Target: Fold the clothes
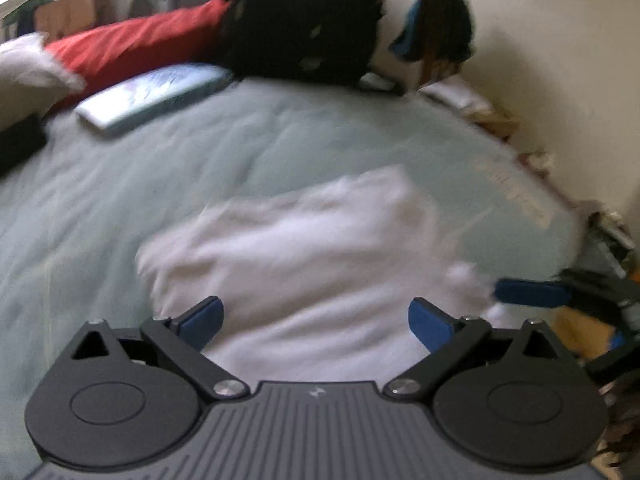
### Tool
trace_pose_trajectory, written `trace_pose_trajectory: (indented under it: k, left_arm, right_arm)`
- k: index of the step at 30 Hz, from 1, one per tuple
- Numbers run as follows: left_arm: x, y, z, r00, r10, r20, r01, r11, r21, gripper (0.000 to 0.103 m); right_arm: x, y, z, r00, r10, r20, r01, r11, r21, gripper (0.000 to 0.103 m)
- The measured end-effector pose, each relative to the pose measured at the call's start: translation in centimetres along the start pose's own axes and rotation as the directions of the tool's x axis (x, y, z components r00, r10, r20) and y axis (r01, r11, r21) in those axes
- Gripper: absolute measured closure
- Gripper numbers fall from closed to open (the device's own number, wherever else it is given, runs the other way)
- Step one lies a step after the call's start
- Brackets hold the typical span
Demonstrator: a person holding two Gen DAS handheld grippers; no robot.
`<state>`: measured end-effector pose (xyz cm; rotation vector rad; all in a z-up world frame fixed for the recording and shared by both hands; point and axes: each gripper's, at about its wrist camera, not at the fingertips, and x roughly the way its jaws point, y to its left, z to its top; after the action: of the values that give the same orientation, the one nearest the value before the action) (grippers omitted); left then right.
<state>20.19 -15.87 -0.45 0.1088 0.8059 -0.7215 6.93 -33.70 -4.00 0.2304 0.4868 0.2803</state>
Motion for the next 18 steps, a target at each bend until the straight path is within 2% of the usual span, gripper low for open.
trace_pose_trajectory:
  k: [2,4,6,10,13,15,18]
  left_arm:
    - [0.3,-0.9,1.8,0.995,-0.096,-0.009,0.095,0.995,-0.016,0.005]
    - [1.9,-2.3,3.3,0.976,-0.211,-0.055,0.211,0.977,-0.022,0.004]
    - [4.3,-4.0,4.3,0.959,-0.263,-0.103,0.264,0.965,-0.005,0.004]
    - [10.3,-5.5,5.3,0.961,-0.223,-0.163,0.225,0.974,-0.006,0.004]
    - [12.8,-5.2,5.8,0.969,-0.194,-0.152,0.189,0.981,-0.05,0.004]
    - [12.2,-5.4,6.2,0.971,-0.187,-0.149,0.179,0.982,-0.066,0.005]
    - [8.6,-5.7,6.2,0.978,-0.172,-0.12,0.172,0.985,-0.016,0.004]
  right_arm:
    - [0.3,0.1,0.3,1.0,0.013,0.017,-0.013,1.0,-0.01,0.025]
    - [1.5,-0.3,-0.2,0.999,-0.007,-0.031,0.007,1.0,0.015,0.025]
    - [1.7,-0.4,-1.1,0.999,0.001,-0.032,-0.001,1.0,0.022,0.024]
    - [1.6,-0.3,-1.7,0.999,0.034,-0.027,-0.033,0.999,0.01,0.021]
    - [1.7,-0.6,-1.8,0.999,0.041,-0.024,-0.041,0.999,0.019,0.021]
    - [1.5,-0.7,-1.8,0.999,0.048,-0.022,-0.048,0.999,0.024,0.021]
    - [1.1,-0.6,-1.9,0.999,0.053,-0.012,-0.052,0.998,0.031,0.021]
